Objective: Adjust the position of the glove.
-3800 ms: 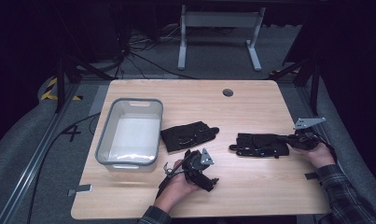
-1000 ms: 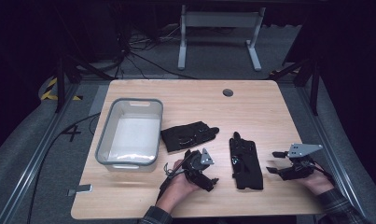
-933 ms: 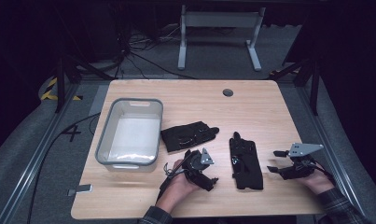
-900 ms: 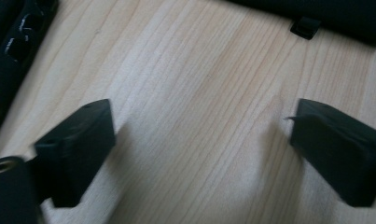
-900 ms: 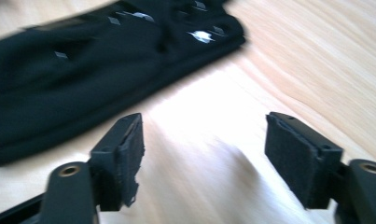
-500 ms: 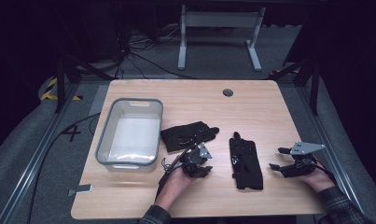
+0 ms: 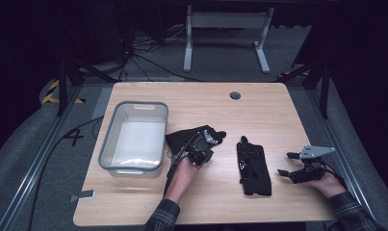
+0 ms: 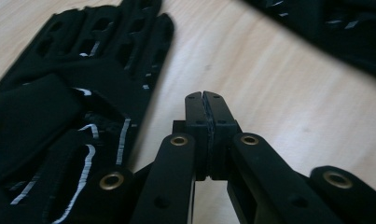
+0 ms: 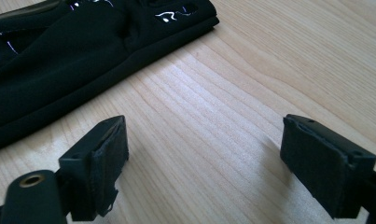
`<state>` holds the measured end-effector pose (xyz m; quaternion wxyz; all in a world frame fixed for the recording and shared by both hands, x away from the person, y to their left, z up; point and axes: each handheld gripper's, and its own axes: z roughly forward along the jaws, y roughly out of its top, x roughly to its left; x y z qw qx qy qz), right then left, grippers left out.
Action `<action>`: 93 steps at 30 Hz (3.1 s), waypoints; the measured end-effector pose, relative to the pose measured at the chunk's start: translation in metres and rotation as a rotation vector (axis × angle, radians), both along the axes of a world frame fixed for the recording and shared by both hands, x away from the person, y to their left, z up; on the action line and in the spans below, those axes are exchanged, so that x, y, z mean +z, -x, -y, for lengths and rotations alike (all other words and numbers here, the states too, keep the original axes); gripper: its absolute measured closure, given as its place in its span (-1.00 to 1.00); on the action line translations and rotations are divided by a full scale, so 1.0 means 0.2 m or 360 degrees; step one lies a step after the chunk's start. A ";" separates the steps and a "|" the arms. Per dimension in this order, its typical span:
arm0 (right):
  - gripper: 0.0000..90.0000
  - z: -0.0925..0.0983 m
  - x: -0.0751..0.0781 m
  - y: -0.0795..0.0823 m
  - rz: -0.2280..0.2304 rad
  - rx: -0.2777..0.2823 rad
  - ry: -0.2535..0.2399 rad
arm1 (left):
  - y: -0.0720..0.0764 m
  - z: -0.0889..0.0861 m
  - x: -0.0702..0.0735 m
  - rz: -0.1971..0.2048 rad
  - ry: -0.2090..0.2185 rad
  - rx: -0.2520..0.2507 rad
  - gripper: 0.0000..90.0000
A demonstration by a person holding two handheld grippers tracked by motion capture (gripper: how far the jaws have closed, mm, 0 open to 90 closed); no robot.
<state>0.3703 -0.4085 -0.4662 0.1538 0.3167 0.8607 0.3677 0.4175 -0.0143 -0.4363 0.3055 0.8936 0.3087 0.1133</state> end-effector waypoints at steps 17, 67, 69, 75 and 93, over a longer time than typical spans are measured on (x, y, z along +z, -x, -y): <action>-0.66 0.00 0.00 0.00 -0.0001 0.0009 0.0002 | -0.13 0.03 -0.05 -0.0001 -0.0082 0.0138 0.99; -0.66 0.00 0.00 0.00 -0.0003 0.0018 -0.0003 | -0.22 0.00 -0.04 -0.0045 -0.0015 0.0267 0.99; -0.66 0.00 0.00 0.00 -0.0003 0.0018 -0.0003 | -0.19 0.01 -0.04 -0.0042 -0.0027 0.0247 0.99; -0.66 0.00 0.00 0.00 -0.0001 0.0017 0.0000 | -0.10 0.02 -0.03 -0.0032 -0.0072 0.0192 1.00; -0.66 0.00 0.00 0.00 -0.0003 0.0023 -0.0001 | -0.08 0.15 -0.03 -0.0011 0.0018 0.0036 0.99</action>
